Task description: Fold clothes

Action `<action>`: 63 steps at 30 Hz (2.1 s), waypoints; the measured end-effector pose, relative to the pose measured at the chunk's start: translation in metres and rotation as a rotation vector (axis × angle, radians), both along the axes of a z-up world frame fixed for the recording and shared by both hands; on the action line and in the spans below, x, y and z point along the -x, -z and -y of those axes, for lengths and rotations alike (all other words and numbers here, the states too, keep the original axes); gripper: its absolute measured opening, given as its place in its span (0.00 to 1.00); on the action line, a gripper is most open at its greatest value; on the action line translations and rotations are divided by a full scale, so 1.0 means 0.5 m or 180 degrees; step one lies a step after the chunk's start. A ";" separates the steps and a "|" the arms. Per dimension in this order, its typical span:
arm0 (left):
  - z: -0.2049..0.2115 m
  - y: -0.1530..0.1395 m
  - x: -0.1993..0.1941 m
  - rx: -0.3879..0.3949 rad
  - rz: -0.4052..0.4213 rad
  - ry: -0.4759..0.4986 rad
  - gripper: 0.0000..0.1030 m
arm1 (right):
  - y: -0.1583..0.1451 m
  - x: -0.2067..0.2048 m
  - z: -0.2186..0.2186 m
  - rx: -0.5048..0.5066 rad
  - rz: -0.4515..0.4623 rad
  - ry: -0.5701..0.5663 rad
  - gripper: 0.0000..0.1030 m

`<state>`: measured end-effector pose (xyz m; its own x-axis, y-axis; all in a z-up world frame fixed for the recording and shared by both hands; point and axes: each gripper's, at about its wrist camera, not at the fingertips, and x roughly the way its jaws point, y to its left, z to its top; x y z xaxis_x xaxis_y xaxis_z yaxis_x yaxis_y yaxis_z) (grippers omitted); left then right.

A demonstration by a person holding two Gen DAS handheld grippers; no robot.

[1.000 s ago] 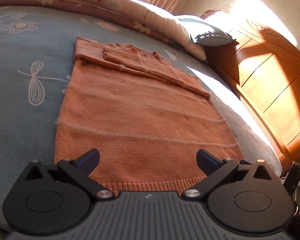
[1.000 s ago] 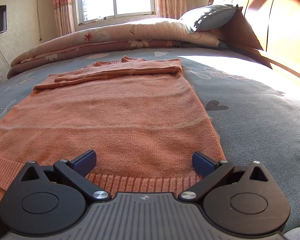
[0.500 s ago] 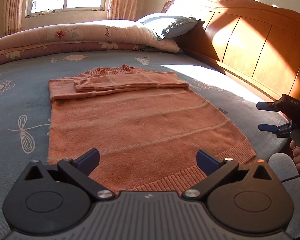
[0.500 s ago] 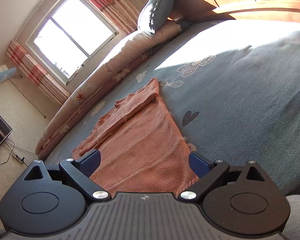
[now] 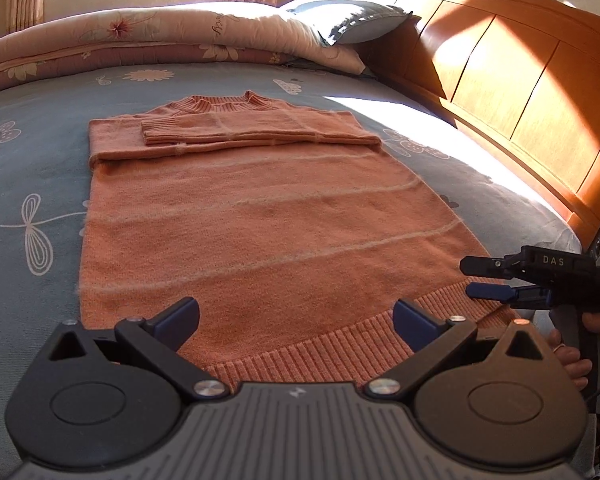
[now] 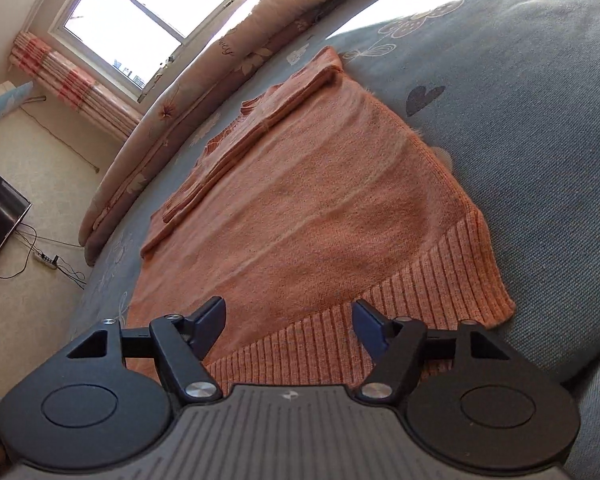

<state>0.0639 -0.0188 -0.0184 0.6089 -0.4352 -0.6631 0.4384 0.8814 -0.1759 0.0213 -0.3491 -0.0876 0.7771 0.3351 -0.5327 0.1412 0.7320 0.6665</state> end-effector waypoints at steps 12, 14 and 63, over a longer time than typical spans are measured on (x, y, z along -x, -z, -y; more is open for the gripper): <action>-0.071 -0.016 -0.022 0.0067 -0.0172 -0.0394 0.99 | -0.023 -0.039 0.070 0.0121 0.0017 0.0252 0.69; -0.075 -0.026 -0.023 0.0078 -0.0141 -0.0424 0.99 | -0.026 -0.045 0.082 0.0142 0.0020 0.0294 0.69; 0.154 0.131 0.173 -0.2436 0.1228 0.1703 0.99 | -0.131 -0.005 -0.259 0.2280 0.0586 -0.2212 0.61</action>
